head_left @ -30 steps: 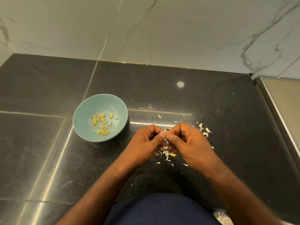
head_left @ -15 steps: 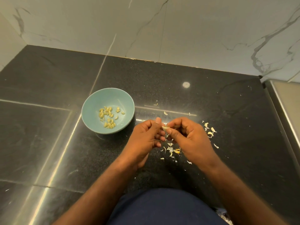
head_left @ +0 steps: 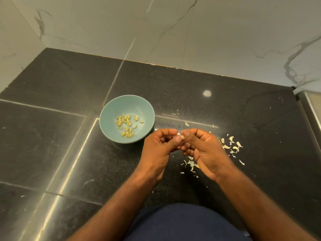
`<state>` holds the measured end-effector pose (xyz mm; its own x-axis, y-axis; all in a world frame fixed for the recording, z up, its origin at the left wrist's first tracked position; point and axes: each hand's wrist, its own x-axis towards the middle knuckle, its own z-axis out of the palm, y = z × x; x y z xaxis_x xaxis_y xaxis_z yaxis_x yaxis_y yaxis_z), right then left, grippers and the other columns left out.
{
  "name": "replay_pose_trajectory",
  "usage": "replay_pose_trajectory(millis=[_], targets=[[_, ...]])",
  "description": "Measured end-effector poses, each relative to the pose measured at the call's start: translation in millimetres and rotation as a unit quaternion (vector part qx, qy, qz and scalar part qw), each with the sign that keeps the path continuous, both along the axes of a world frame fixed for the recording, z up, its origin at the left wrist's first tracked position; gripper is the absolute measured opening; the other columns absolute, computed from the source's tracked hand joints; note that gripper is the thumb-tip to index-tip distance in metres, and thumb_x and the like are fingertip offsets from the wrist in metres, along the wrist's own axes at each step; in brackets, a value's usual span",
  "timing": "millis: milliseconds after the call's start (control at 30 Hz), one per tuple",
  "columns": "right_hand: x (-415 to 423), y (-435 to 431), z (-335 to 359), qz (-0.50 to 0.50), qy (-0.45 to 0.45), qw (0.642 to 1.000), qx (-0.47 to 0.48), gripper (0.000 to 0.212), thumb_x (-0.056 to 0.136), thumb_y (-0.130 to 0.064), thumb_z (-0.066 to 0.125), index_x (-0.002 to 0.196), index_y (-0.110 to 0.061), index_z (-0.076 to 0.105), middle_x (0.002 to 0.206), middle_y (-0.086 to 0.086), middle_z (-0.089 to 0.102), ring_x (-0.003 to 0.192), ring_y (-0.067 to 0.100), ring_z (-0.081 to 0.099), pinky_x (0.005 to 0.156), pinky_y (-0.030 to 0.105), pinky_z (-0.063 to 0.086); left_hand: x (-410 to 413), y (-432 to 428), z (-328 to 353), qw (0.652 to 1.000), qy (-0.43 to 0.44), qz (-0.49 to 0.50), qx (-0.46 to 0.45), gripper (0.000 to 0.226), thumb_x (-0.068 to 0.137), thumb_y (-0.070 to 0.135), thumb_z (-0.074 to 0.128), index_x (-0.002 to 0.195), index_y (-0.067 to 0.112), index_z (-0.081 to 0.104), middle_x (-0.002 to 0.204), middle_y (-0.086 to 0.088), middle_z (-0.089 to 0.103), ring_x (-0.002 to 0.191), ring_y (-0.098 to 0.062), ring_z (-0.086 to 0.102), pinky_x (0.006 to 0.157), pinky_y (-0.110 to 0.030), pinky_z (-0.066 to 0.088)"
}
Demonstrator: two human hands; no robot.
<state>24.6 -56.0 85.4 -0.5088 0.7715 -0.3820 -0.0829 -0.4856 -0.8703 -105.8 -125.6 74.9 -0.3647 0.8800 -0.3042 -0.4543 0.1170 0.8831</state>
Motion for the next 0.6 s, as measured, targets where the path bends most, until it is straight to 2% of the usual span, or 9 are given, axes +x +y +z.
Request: replay_pose_trajectory(millis=[100,167,233,333,400,500,567,600], targets=[[-8.0,2.3,-3.2,0.011,-0.020,1.000,0.003,0.018,0.087,-0.007,0.067,0.104,-0.002,0.068,0.085,0.010,0.071,0.074,0.017,0.066,0.067,0.028,0.056,-7.0,-2.4,-4.7,0.999,0.018,0.028,-0.012,0.018,0.086,0.003,0.070,0.103,0.006,0.066,0.093,-0.011,0.072,0.086,-0.019,0.070,0.078,-0.028,0.058],[-16.6,5.3,-3.0,-0.005,-0.036,0.999,-0.004,0.013,0.090,0.004,0.062,0.100,-0.003,0.066,0.081,0.009,0.070,0.079,0.021,0.067,0.073,0.032,0.057,-11.0,-4.7,-11.7,0.998,0.022,0.052,-0.029,0.014,0.090,0.005,0.066,0.104,0.006,0.066,0.094,-0.012,0.073,0.087,-0.017,0.071,0.075,-0.026,0.057],[-32.6,8.7,-0.8,-0.032,-0.034,0.999,-0.028,0.020,0.090,0.012,0.051,0.095,-0.003,0.063,0.078,0.009,0.067,0.081,0.024,0.068,0.075,0.034,0.059,-15.0,-7.7,-22.4,0.996,0.035,0.062,-0.062,0.011,0.095,0.009,0.062,0.104,0.008,0.068,0.093,-0.009,0.074,0.084,-0.015,0.070,0.072,-0.024,0.056],[-66.1,11.2,4.2,-0.037,-0.017,0.997,-0.062,0.022,0.093,0.008,0.041,0.096,0.000,0.061,0.084,0.013,0.062,0.082,0.024,0.068,0.076,0.034,0.061,-16.1,-10.7,-40.3,0.989,0.057,0.053,-0.122,0.019,0.100,0.020,0.056,0.100,0.009,0.072,0.089,-0.008,0.073,0.080,-0.015,0.068,0.071,-0.025,0.054],[-88.6,10.0,7.6,-0.007,-0.009,0.998,-0.060,0.021,0.098,0.000,0.043,0.104,0.001,0.063,0.095,0.017,0.067,0.094,0.025,0.070,0.089,0.036,0.059,-16.6,-11.3,-47.9,0.986,0.067,0.051,-0.143,0.025,0.102,0.024,0.053,0.098,0.008,0.071,0.090,-0.012,0.073,0.080,-0.016,0.068,0.073,-0.027,0.056],[-110.1,6.4,11.7,0.060,-0.008,0.998,-0.020,0.024,0.100,-0.007,0.046,0.115,-0.008,0.065,0.118,0.010,0.071,0.119,0.019,0.063,0.107,0.036,0.044,-15.8,-8.4,-53.9,0.987,0.088,0.031,-0.130,0.027,0.102,0.025,0.053,0.096,0.003,0.069,0.088,-0.017,0.073,0.078,-0.022,0.068,0.071,-0.029,0.055],[-111.1,8.1,12.8,0.068,0.008,0.998,0.001,0.027,0.099,-0.008,0.048,0.120,-0.011,0.064,0.121,0.003,0.072,0.125,0.015,0.059,0.109,0.034,0.038,-13.5,-3.8,-56.4,0.985,0.132,0.014,-0.112,0.023,0.100,0.021,0.055,0.091,0.004,0.068,0.081,-0.014,0.072,0.073,-0.021,0.067,0.067,-0.030,0.054],[-106.0,11.3,12.9,0.047,0.020,0.999,0.011,0.028,0.098,-0.005,0.047,0.120,-0.009,0.064,0.119,0.004,0.072,0.122,0.016,0.061,0.107,0.034,0.042,-11.8,-0.9,-57.4,0.981,0.163,0.006,-0.103,0.020,0.099,0.020,0.056,0.090,0.007,0.068,0.080,-0.011,0.072,0.072,-0.020,0.068,0.067,-0.031,0.056]])
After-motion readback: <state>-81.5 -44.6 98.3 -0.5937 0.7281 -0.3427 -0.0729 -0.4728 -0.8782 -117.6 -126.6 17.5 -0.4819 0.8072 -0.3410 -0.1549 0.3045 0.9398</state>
